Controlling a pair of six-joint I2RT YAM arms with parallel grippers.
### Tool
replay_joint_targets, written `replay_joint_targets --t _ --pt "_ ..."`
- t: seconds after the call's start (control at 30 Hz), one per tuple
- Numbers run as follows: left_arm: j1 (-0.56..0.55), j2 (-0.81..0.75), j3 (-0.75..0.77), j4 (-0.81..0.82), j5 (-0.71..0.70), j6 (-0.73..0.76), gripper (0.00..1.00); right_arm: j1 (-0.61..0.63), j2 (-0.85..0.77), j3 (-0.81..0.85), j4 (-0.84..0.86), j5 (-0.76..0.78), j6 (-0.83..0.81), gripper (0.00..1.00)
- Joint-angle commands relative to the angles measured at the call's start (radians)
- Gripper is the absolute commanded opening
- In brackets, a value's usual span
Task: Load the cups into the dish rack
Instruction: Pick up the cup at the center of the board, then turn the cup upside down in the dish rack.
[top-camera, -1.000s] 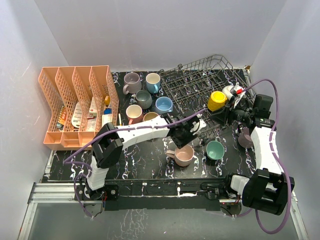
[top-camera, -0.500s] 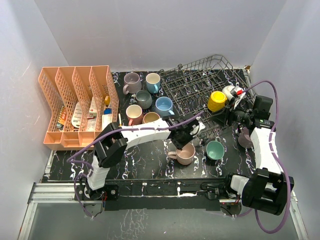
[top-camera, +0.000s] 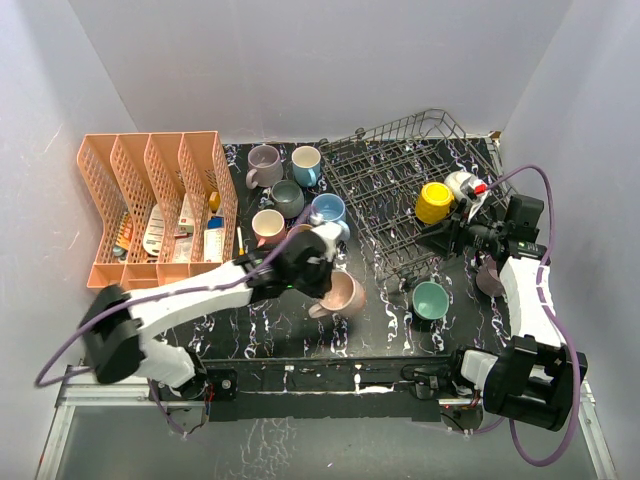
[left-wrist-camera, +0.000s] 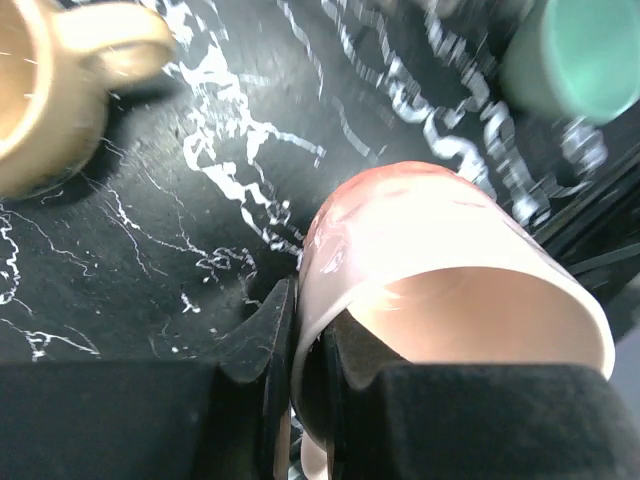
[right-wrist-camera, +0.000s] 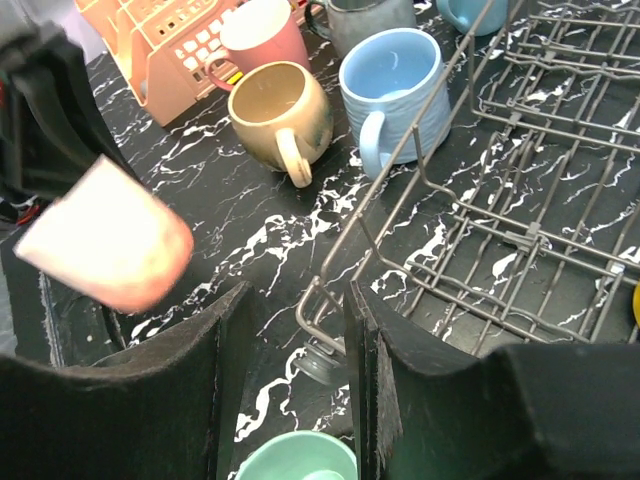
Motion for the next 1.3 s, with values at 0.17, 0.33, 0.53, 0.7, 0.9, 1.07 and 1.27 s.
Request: replay_joint_targets --t 0.17,0.33,0.53,0.7,0.9,1.07,1.27 --pt "0.123 -0.509 -0.418 0.673 0.025 -0.379 0.00 0.008 0.002 -0.001 0.029 -0.200 -0.035 0.43" --pt "0.149 -0.570 -0.470 0.916 0.019 -0.478 0.00 0.068 0.016 0.045 -0.033 -0.213 -0.066 0.46" --pt "0.168 -0.503 -0.418 1.125 0.040 -0.546 0.00 0.195 0.048 0.149 -0.125 -0.183 -0.078 0.49" --pt "0.187 -0.428 -0.371 1.281 0.088 -0.612 0.00 0.271 0.050 0.243 -0.255 -0.168 -0.138 0.54" --pt "0.198 -0.318 -0.316 1.490 0.144 -0.684 0.00 0.344 0.025 0.327 -0.265 -0.170 -0.073 0.68" --pt "0.200 -0.230 -0.255 1.648 0.177 -0.704 0.00 0.364 -0.028 0.341 -0.107 -0.137 0.124 0.91" --pt "0.197 -0.150 -0.181 1.737 0.239 -0.698 0.00 0.395 -0.117 0.251 0.322 -0.127 0.495 0.99"
